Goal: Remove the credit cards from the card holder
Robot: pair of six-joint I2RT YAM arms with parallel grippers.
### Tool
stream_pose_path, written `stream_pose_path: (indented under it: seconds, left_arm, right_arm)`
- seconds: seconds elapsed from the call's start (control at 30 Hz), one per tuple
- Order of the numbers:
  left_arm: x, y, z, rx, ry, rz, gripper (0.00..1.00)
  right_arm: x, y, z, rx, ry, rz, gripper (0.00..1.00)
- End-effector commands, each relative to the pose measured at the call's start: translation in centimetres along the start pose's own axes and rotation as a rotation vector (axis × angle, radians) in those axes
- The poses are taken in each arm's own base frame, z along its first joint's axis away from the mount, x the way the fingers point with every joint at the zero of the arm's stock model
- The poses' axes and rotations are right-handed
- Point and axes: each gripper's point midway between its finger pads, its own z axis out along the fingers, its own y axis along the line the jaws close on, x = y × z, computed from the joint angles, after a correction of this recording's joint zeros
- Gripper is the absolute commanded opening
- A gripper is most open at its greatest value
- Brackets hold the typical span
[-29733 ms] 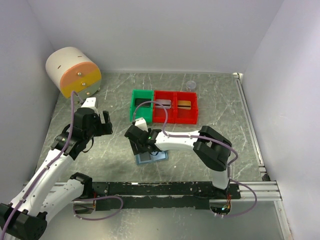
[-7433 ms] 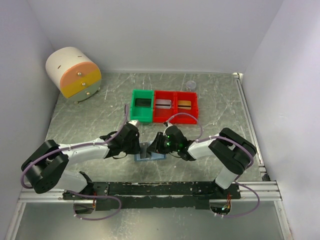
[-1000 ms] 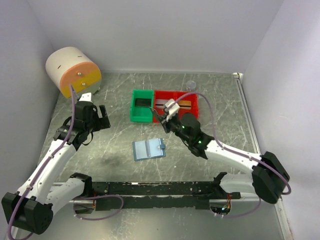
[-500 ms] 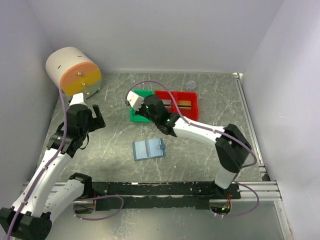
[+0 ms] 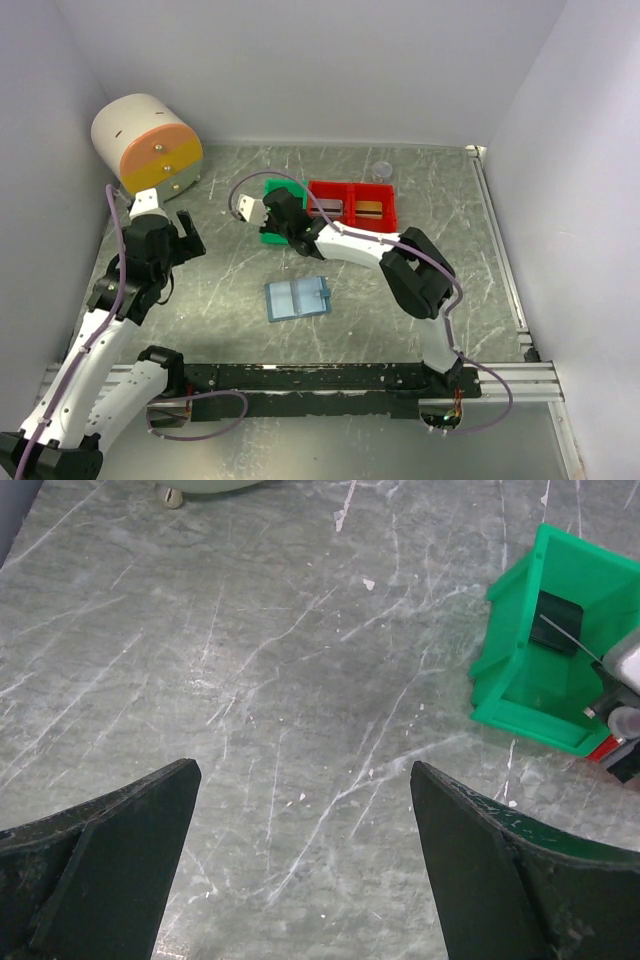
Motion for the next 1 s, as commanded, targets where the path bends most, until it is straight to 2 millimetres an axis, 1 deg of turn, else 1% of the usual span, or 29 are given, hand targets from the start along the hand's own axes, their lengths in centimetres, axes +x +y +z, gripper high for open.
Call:
stream_pose_path:
  seconds: [0.0, 0.13, 0.2, 0.4, 0.6, 0.77, 0.9, 0.97]
  left_arm:
    - [-0.4, -0.1, 0.2, -0.004, -0.006, -0.004, 0.99]
    - [-0.3, -0.2, 0.3, 0.002, 0.001, 0.001, 0.99]
    - [-0.3, -0.3, 0.3, 0.009, -0.001, 0.002, 0.99]
    - [-0.3, -0.5, 0.3, 0.025, -0.007, 0.004, 0.99]
    - [-0.4, -0.5, 0.3, 0.023, -0.003, 0.007, 0.99]
    - [-0.6, -0.6, 0.1, 0.036, -0.009, 0.010, 0.99]
    - [-0.7, -1.1, -0.2, 0.075, -0.023, 0.014, 0.99]
    - [-0.8, -1.3, -0.3, 0.091, -0.028, 0.016, 0.99]
  right_arm:
    - [0.8, -1.4, 1.3, 0.028, 0.033, -0.041, 0.00]
    - [1.9, -1.3, 2.4, 0.026, 0.061, -0.056, 0.00]
    - [2.3, -1.7, 2.9, 0.042, 0.072, -0.064, 0.00]
    - [2.8, -2.0, 4.3, 0.071, 0.096, -0.101, 0.00]
    - [3.0, -1.8, 4.9, 0.067, 0.085, -0.140, 0.00]
    - [3.3, -2.3, 5.4, 0.086, 0.089, -0.151, 0.00]
    - [3.7, -2.6, 6.2, 0.085, 0.087, -0.161, 0.00]
    - [4.0, -2.4, 6.5, 0.080, 0.092, -0.172, 0.00]
